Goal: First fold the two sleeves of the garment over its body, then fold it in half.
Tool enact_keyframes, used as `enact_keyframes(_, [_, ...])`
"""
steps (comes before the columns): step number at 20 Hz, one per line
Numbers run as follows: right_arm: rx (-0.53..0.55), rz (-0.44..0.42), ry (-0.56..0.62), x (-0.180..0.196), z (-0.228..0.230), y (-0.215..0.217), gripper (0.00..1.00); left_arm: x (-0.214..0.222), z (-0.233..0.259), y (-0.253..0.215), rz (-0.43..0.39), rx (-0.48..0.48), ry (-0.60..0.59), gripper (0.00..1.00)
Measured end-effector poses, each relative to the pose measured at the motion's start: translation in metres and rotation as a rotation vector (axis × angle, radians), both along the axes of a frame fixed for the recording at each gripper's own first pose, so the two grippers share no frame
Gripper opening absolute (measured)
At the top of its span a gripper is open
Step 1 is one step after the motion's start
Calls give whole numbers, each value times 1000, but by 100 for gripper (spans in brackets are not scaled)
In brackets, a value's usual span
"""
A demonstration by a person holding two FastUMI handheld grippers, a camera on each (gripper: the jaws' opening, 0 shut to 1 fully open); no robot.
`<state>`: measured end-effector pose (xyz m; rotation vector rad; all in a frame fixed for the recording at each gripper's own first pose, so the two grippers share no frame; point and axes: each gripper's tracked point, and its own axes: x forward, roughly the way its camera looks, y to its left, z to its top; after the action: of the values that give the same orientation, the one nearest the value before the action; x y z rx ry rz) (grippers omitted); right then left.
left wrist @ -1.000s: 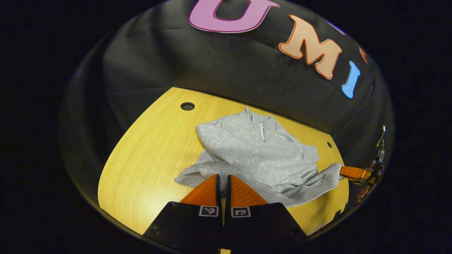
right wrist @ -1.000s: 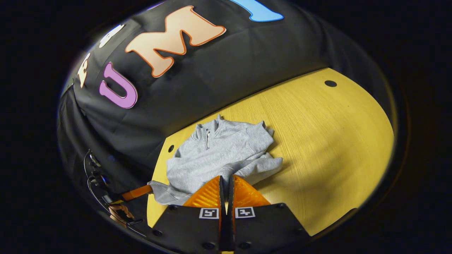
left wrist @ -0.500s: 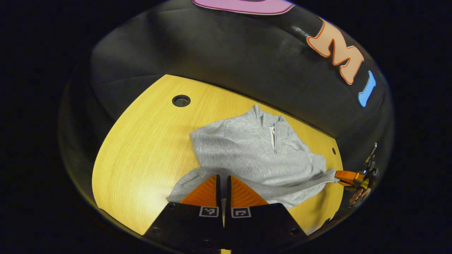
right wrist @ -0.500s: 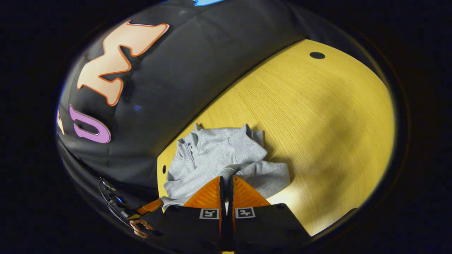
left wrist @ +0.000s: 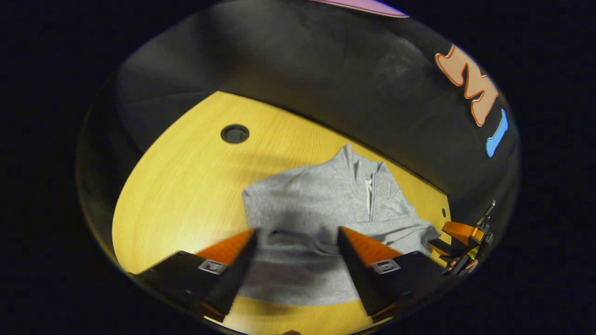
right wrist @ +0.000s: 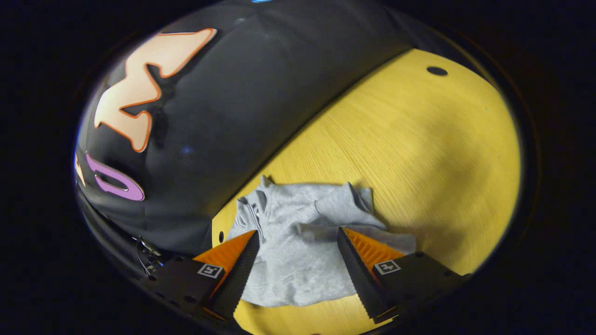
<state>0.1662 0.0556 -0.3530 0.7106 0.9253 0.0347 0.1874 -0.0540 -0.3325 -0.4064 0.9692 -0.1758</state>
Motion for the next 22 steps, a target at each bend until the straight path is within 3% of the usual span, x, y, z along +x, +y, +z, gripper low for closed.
enact_keyframes(1, [-72, 10, -35, -1, 3, -10, 91, 4, 6, 9, 18, 41, -35, 93])
enact_keyframes(2, [-122, 21, -67, -2, 11, -11, 91, 5, 17, 18, 25, 85, -72, 96])
enact_keyframes(3, [-166, 29, -101, -5, 21, -16, 98, 6, 29, 25, 27, 129, -120, 96])
enact_keyframes(9, [-397, 26, -419, -24, 122, -37, 97, -17, 127, 45, 4, 336, -475, 96])
enact_keyframes(10, [-430, 34, -471, -31, 141, -37, 92, -26, 142, 45, 4, 357, -518, 95])
enact_keyframes(11, [-459, 43, -519, -43, 160, -36, 97, -35, 156, 42, 4, 365, -565, 95])
enact_keyframes(13, [-528, 53, -619, -63, 190, -32, 93, -53, 179, 37, 22, 342, -617, 94])
enact_keyframes(15, [-607, 47, -737, -83, 217, -30, 97, -73, 201, 34, 40, 302, -654, 94])
enact_keyframes(17, [-660, 56, -784, -108, 225, -25, 98, -96, 212, 34, 75, 299, -677, 93])
enact_keyframes(22, [-555, 83, -724, -146, 197, -3, 99, -139, 215, 39, 111, 366, -747, 93])
